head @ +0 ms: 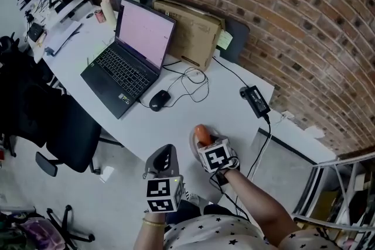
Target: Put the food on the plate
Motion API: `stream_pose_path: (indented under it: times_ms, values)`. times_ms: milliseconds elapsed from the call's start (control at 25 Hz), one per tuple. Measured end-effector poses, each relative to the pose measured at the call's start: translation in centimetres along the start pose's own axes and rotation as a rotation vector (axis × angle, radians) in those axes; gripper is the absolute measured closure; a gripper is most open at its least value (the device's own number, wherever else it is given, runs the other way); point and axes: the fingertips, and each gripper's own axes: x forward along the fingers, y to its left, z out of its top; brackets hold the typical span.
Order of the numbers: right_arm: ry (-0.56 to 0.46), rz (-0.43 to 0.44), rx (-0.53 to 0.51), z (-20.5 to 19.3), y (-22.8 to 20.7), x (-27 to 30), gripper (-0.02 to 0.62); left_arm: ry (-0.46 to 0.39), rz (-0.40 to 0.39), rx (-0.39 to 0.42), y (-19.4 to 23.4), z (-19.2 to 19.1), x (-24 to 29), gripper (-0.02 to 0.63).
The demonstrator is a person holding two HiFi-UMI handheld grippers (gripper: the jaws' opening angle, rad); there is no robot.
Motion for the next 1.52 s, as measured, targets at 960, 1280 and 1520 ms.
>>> stream_pose_path:
  times_ms: [960, 1280, 1520]
  values:
    - [-0.699, -0.019, 0.134, 0.2, 0.8, -19.3, 0.595, -0.075, -0.032, 0.042, -7.4, -0.7, -6.8, 0.598]
    - [-0.751, 0.008, 0.185, -6.4, 2.6, -23.9, 0.597, -0.092, -0.013, 0.035, -11.0, -3.9, -11.8, 0.598]
    - [-0.757, 0.010, 0.187, -10.2, 3.8, -25.8, 0.597, -0.082, 0.019, 0.043, -12.7, -6.1, -14.8, 0.598]
